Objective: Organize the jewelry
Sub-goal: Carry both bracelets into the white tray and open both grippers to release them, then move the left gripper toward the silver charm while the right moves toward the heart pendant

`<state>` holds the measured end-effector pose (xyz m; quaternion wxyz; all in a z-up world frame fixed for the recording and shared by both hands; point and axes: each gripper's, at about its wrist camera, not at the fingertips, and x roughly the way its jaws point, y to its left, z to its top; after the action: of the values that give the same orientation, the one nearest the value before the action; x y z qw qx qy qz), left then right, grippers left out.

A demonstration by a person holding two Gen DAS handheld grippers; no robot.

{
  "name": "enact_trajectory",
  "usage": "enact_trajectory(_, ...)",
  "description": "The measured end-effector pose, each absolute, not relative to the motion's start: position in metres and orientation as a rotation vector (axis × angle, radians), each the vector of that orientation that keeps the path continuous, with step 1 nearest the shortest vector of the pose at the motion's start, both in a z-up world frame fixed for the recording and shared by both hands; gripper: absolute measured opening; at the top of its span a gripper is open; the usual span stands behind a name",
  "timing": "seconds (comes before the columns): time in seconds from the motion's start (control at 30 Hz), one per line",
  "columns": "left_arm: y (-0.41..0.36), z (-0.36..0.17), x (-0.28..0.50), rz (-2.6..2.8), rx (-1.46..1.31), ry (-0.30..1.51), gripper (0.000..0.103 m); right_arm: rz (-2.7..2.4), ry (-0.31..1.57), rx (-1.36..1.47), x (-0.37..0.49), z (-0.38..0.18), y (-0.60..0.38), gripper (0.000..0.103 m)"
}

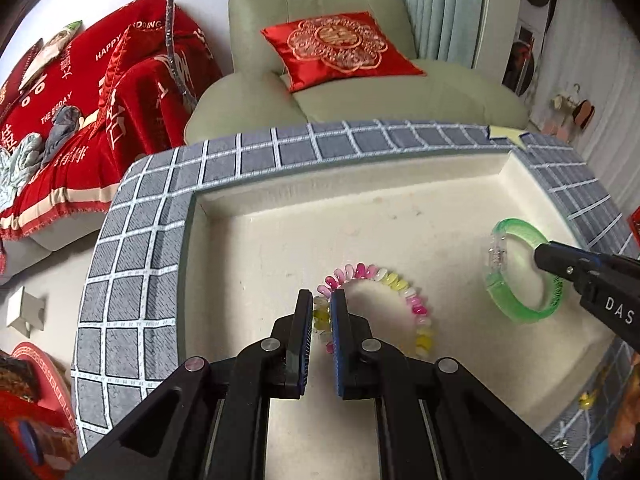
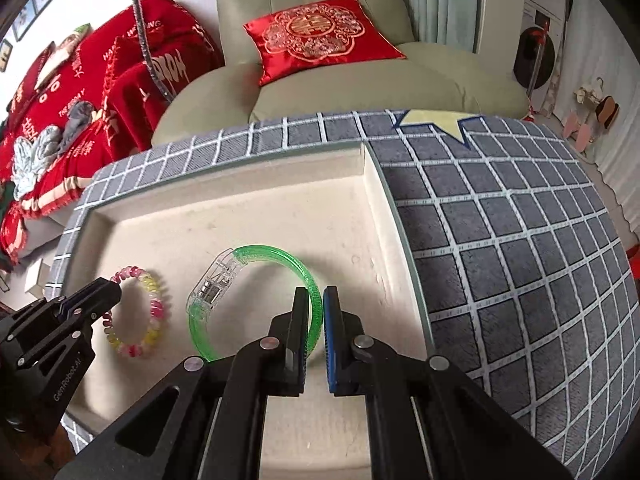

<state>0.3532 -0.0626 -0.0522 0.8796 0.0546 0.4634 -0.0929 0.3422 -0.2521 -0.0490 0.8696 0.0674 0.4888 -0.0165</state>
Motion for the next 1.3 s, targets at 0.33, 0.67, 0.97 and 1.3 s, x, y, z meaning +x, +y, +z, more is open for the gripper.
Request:
enact_trajectory(0.33, -0.073, -0.057, 0.35, -0.161, 0.189, 0.939, 0.025, -0.025, 1.035, 0.1, 0.34, -0.054, -0.245, 0.022)
enact_trajectory(0.67, -0.067, -0.053, 0.346, -0.146, 0.161, 0.931, 0.025, 0.001, 0.934, 0.179, 0.311, -0.015, -0.25, 0.063)
enact_trajectory(0.97, -0.07, -0.055, 0.346, -0.148, 0.18, 0.93, 0.026, 0.009, 0.888, 0.268, 0.26, 0.003, -0.264, 0.064)
enact_trajectory(1.3, -0.071, -0.045, 0.343, -0.145, 0.177, 0.898, 0.026, 0.021, 0.884, 0.313, 0.227, 0.004, -0.267, 0.064)
